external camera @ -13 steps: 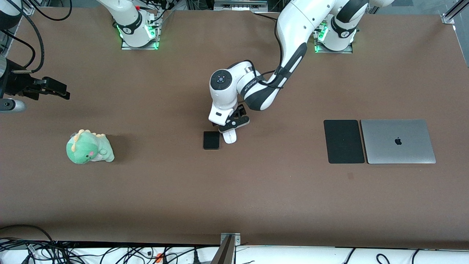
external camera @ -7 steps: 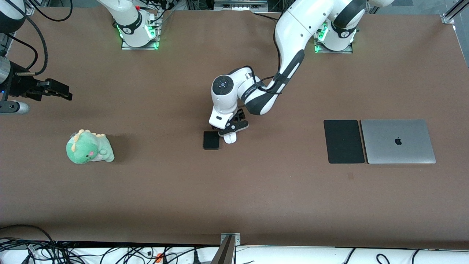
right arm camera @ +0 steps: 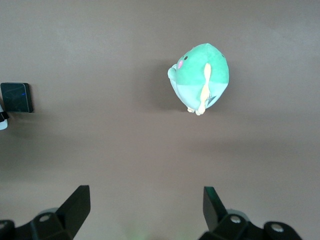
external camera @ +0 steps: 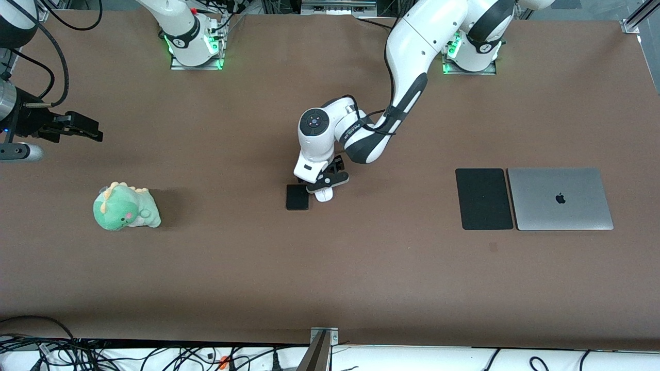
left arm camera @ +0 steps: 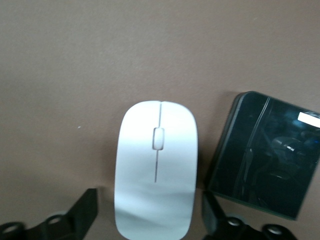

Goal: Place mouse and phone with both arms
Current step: 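Lower the left gripper and close it on the white mouse, then carry the mouse toward the mouse pad while the right gripper reaches the phone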

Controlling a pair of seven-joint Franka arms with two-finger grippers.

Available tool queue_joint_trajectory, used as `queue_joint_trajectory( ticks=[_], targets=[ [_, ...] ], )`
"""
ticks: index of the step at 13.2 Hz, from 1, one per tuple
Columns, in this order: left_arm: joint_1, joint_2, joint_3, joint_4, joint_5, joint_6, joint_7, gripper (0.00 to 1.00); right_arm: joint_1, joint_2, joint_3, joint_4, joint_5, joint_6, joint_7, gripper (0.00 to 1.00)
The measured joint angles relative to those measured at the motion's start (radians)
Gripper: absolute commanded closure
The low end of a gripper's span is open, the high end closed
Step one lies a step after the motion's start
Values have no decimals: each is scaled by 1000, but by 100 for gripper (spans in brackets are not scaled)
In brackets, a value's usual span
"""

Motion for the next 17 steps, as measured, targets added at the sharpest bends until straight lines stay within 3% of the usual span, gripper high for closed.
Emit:
queue_joint_trajectory(
  ticks=[2,5,6,12,17],
  targets=[
    [3,0,1,8,0,1,11,51,0,1,1,0,0,0,0,0],
    [8,0,4,10,0,1,38,56,1,2,2,0,0,0,0,0],
    [8,0,4,10,0,1,41,73,1,2,2,0,0,0,0,0],
    [29,-16,5,21,0,-5,63,92,1,2,3,0,9,1,0,0],
    [104,-106,1,7,0,-123,224,100,8,6,3,0,14,5,0,0]
  ],
)
